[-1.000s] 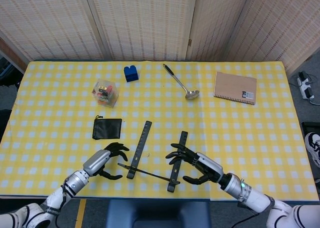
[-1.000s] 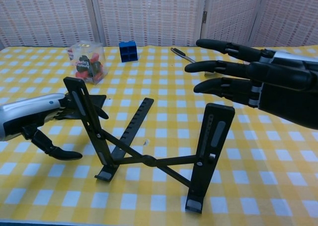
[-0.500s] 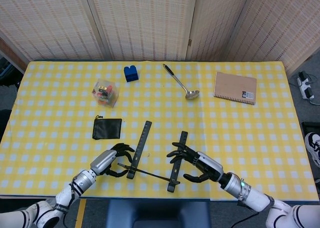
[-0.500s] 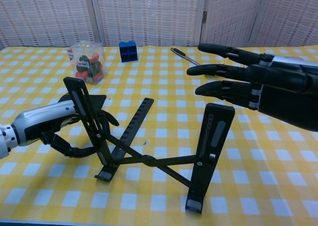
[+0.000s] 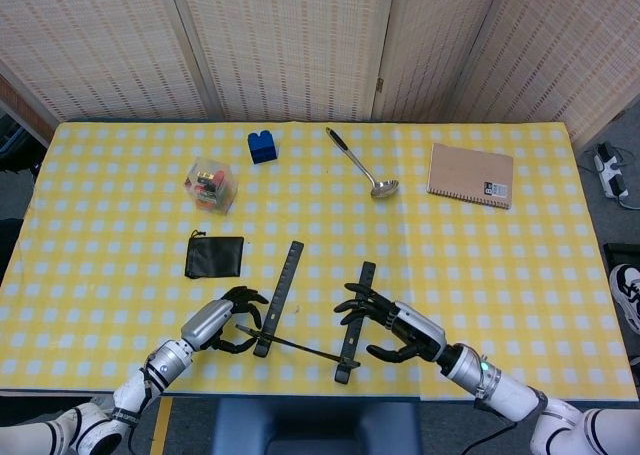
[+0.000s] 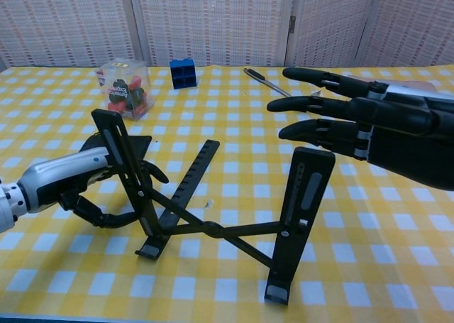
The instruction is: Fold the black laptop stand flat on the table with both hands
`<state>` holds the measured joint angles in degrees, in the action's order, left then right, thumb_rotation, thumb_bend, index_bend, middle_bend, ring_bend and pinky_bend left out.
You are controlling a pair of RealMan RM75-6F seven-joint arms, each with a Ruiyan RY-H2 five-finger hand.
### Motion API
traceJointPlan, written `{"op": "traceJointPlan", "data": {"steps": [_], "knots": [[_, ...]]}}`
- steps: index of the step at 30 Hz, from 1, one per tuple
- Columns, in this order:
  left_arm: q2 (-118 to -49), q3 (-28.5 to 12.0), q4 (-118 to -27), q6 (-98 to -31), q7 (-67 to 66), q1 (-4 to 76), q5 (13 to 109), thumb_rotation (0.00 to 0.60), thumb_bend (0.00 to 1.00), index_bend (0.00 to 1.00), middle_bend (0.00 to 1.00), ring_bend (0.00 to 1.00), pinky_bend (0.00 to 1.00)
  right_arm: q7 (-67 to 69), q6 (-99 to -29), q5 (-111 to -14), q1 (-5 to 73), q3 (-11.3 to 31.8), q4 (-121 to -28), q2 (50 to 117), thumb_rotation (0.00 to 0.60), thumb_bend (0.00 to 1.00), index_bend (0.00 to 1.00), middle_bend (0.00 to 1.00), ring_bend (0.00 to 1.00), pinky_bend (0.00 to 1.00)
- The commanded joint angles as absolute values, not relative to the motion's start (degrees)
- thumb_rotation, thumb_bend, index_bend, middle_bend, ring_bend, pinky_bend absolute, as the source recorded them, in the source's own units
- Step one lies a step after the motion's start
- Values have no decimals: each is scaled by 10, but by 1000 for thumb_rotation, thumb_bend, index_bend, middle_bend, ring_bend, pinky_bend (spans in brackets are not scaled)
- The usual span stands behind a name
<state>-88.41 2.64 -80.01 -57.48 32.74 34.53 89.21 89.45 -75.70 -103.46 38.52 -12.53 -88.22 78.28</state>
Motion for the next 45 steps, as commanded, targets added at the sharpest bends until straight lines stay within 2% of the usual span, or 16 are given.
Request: {"op": "traceJointPlan", "data": {"steps": [1, 22, 33, 35, 37, 39, 41, 45], "knots": [[-886, 27, -799, -575, 326, 344, 891, 600, 398, 535, 256, 135, 32, 896, -757, -1035, 385, -125, -882, 783, 503, 386, 33, 211, 246, 20], [-894, 31, -796, -578, 326, 338, 890, 600, 445, 607, 284, 150, 24, 906, -755, -1033, 379, -124, -870, 786, 504, 385, 33, 211, 245, 21], [-885, 19, -801, -585, 319, 330, 873, 600, 470, 642, 306, 163, 31, 909, -755, -1033, 381, -121, -866, 787, 504, 385, 33, 211, 244, 20], [-883, 19, -803, -586, 318, 328, 871, 600, 470, 610, 306, 155, 27, 905, -753, -1033, 381, -120, -864, 788, 507, 385, 33, 211, 244, 20], [-879, 20, -807, -585, 320, 327, 871, 600, 467, 505, 305, 133, 19, 895, -750, -1032, 381, -119, -863, 789, 505, 385, 33, 211, 244, 20], [-872, 23, -813, -579, 324, 329, 872, 600, 464, 350, 286, 102, 10, 882, -744, -1032, 382, -119, -863, 790, 504, 386, 33, 211, 243, 20], [-868, 23, -818, -578, 326, 329, 874, 600, 463, 260, 262, 82, 4, 861, -738, -1035, 383, -121, -864, 790, 503, 385, 33, 198, 228, 20], [-863, 23, -825, -581, 325, 329, 878, 600, 462, 181, 223, 51, 0, 817, -718, -1041, 388, -128, -866, 782, 503, 385, 1, 127, 167, 1]]}}
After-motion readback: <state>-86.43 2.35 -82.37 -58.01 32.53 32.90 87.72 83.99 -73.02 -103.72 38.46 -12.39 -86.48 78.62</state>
